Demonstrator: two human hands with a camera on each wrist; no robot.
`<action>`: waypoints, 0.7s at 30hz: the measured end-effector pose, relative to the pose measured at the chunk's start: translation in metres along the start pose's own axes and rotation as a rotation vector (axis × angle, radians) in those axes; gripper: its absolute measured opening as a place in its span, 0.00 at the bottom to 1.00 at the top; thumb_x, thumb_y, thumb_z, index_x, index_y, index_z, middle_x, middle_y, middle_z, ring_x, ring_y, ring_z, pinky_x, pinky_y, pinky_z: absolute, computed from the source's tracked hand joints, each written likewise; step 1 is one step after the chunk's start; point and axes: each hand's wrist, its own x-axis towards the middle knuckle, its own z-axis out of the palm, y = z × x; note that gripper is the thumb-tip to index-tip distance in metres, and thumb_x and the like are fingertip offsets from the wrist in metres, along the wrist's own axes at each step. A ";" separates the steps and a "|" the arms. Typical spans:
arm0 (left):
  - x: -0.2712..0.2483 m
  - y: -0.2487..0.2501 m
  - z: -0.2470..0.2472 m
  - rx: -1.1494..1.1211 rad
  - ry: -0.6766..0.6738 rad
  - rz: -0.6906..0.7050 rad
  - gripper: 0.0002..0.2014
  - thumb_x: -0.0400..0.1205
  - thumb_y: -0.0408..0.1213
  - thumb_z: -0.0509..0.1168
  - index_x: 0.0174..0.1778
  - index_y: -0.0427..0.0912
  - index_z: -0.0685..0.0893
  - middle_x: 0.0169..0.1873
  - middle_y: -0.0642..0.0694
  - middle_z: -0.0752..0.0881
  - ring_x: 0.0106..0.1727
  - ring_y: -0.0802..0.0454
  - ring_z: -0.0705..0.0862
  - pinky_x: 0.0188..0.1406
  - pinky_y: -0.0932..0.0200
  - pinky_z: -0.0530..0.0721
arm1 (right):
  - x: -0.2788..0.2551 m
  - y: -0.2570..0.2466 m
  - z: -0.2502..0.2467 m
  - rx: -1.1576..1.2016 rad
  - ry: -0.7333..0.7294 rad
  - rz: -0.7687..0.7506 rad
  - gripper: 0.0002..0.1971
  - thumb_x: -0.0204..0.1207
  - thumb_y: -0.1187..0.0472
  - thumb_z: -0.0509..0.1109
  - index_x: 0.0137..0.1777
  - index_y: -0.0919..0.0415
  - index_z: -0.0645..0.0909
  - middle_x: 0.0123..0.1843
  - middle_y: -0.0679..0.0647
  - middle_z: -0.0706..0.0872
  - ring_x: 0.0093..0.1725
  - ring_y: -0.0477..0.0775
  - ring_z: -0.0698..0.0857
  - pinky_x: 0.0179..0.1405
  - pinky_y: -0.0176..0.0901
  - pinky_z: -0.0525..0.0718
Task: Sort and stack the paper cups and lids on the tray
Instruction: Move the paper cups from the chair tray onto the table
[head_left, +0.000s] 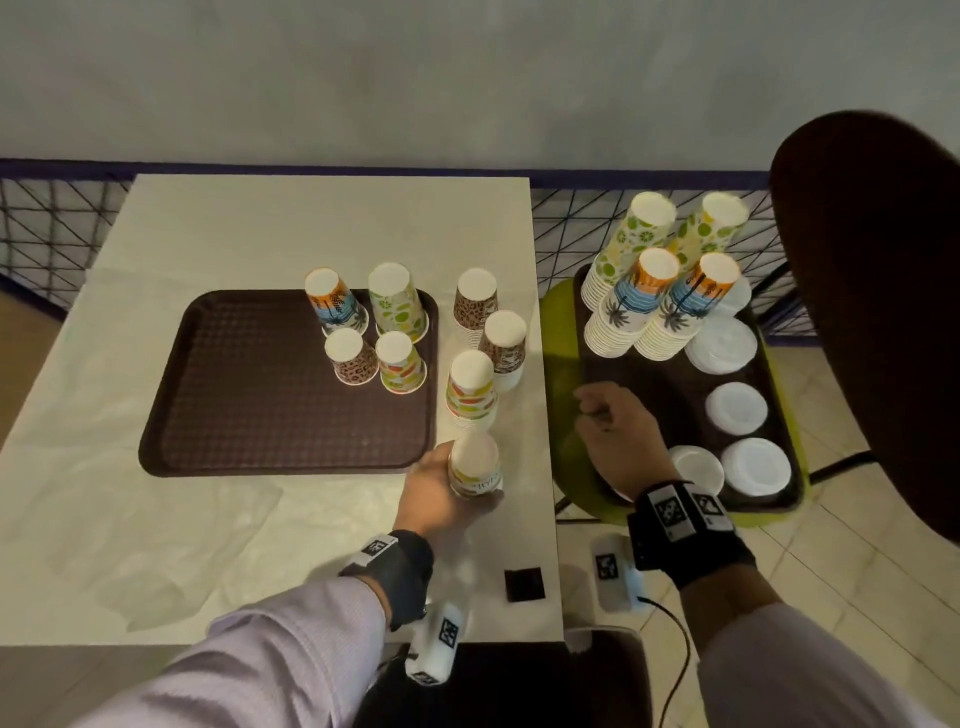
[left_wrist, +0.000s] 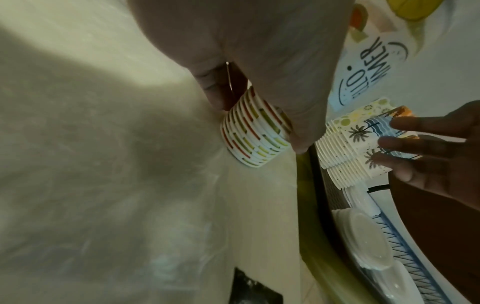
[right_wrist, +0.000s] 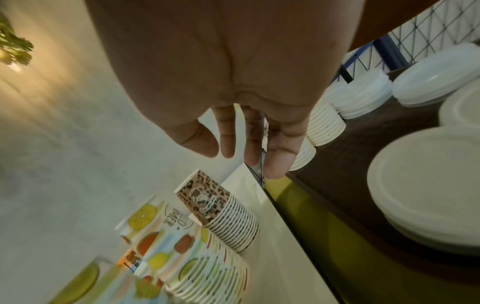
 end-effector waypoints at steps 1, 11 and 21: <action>-0.001 0.002 0.000 0.006 0.012 0.013 0.24 0.60 0.53 0.86 0.50 0.65 0.85 0.48 0.57 0.90 0.51 0.55 0.89 0.52 0.57 0.86 | 0.003 0.000 -0.003 -0.005 0.006 -0.013 0.14 0.78 0.67 0.70 0.62 0.55 0.83 0.56 0.54 0.83 0.52 0.51 0.84 0.49 0.31 0.76; -0.028 -0.002 -0.009 0.106 0.035 -0.268 0.35 0.60 0.62 0.87 0.47 0.49 0.73 0.45 0.50 0.82 0.46 0.51 0.82 0.39 0.55 0.77 | 0.029 -0.012 -0.045 -0.111 0.106 -0.109 0.13 0.76 0.65 0.71 0.60 0.57 0.84 0.55 0.53 0.81 0.51 0.51 0.80 0.53 0.37 0.72; -0.053 0.037 0.018 0.324 -0.534 -0.075 0.11 0.80 0.55 0.75 0.46 0.55 0.81 0.46 0.51 0.88 0.48 0.50 0.86 0.55 0.51 0.85 | 0.085 -0.024 -0.080 -0.417 0.525 -0.393 0.25 0.68 0.55 0.66 0.66 0.63 0.80 0.67 0.68 0.77 0.60 0.70 0.78 0.61 0.52 0.73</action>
